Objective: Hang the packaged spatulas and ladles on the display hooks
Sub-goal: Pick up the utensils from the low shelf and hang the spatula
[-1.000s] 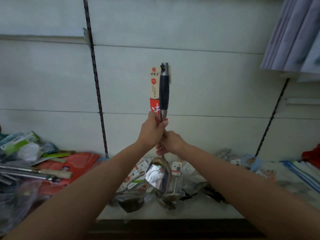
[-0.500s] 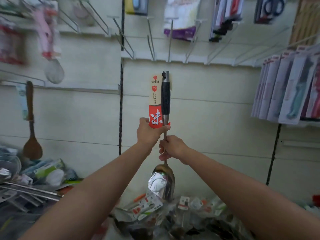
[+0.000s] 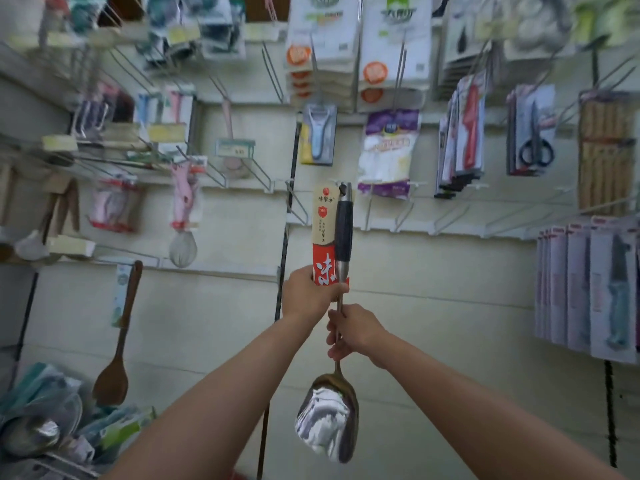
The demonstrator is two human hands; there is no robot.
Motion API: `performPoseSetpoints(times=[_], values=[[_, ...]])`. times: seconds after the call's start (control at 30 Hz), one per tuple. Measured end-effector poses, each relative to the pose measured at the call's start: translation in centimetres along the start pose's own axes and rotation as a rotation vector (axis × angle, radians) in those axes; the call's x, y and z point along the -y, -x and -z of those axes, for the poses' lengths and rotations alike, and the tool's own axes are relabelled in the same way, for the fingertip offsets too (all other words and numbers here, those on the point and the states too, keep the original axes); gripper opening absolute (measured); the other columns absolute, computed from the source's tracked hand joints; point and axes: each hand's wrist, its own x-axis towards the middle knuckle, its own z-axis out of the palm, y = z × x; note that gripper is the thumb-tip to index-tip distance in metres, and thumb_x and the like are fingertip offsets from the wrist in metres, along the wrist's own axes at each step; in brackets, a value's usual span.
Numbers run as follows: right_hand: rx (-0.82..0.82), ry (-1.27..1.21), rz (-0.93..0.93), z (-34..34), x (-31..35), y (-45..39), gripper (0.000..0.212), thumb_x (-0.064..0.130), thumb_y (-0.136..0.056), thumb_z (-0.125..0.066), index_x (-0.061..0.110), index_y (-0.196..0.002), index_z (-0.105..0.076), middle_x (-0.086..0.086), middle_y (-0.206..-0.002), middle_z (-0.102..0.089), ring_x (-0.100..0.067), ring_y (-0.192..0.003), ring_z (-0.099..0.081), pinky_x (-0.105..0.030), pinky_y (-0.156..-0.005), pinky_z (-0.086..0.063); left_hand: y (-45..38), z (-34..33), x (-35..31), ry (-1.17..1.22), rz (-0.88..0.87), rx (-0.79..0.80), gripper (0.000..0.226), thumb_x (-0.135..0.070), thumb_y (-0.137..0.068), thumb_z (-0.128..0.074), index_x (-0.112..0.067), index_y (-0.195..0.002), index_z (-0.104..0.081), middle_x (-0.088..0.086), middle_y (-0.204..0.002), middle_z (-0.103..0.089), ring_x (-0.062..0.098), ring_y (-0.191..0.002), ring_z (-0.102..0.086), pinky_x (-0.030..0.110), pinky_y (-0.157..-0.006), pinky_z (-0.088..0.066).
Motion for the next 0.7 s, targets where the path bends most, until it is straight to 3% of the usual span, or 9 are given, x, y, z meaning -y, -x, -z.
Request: performPoseSetpoints(times=[0.07, 0.2, 0.33, 0.5, 0.7], values=[[-0.019, 0.01, -0.003, 0.2, 0.6, -0.1, 0.029, 0.022, -0.102, -0.035, 0.004, -0.086, -0.051, -0.01, -0.071, -0.058, -0.022, -0.052, -0.059, -0.03, -0.062, -0.056, -0.4, 0.2, -0.6, 0.032, 0.004, 0.018, 0.023, -0.019, -0.075, -0.077, -0.025, -0.073, -0.055, -0.002, -0.077, -0.065, 0.019, -0.079, -0.067, 0.034, -0.077, -0.057], [-0.043, -0.007, -0.01, 0.4, 1.7, -0.5, 0.028, 0.02, -0.102, -0.035, 0.003, -0.087, -0.051, -0.011, -0.07, -0.058, -0.023, -0.052, -0.059, -0.031, -0.062, -0.056, -1.3, 0.3, -1.4, 0.049, -0.004, 0.016, 0.019, -0.012, -0.077, -0.074, -0.016, -0.088, -0.059, 0.005, -0.087, -0.067, 0.022, -0.082, -0.069, 0.032, -0.075, -0.057], [-0.045, 0.002, 0.0, 0.4, 2.5, -1.3, 0.028, 0.02, -0.101, -0.035, 0.002, -0.087, -0.052, -0.01, -0.069, -0.058, -0.022, -0.051, -0.059, -0.029, -0.059, -0.055, -2.7, 0.7, -1.7, 0.064, -0.001, 0.022, 0.017, -0.011, -0.078, -0.073, -0.015, -0.087, -0.058, 0.004, -0.085, -0.065, 0.02, -0.077, -0.066, 0.027, -0.072, -0.056], [-0.035, 0.009, 0.067, 0.5, 3.6, -3.3, 0.022, 0.014, -0.1, -0.037, -0.001, -0.095, -0.051, -0.012, -0.068, -0.058, -0.022, -0.049, -0.059, -0.025, -0.049, -0.053, -5.4, 1.4, -1.2, 0.053, 0.034, -0.013, 0.022, -0.009, -0.078, -0.072, -0.022, -0.072, -0.056, 0.007, -0.082, -0.068, 0.025, -0.077, -0.07, 0.038, -0.079, -0.058], [-0.008, 0.028, 0.078, -0.5, 4.5, -6.6, 0.022, 0.014, -0.1, -0.036, -0.001, -0.093, -0.051, -0.012, -0.064, -0.059, -0.014, -0.034, -0.055, -0.022, -0.041, -0.05, -8.4, 1.6, 0.3, 0.093, 0.057, -0.049, 0.006, -0.005, -0.081, -0.059, -0.01, -0.08, -0.06, 0.014, -0.084, -0.069, 0.03, -0.08, -0.069, 0.045, -0.079, -0.057]])
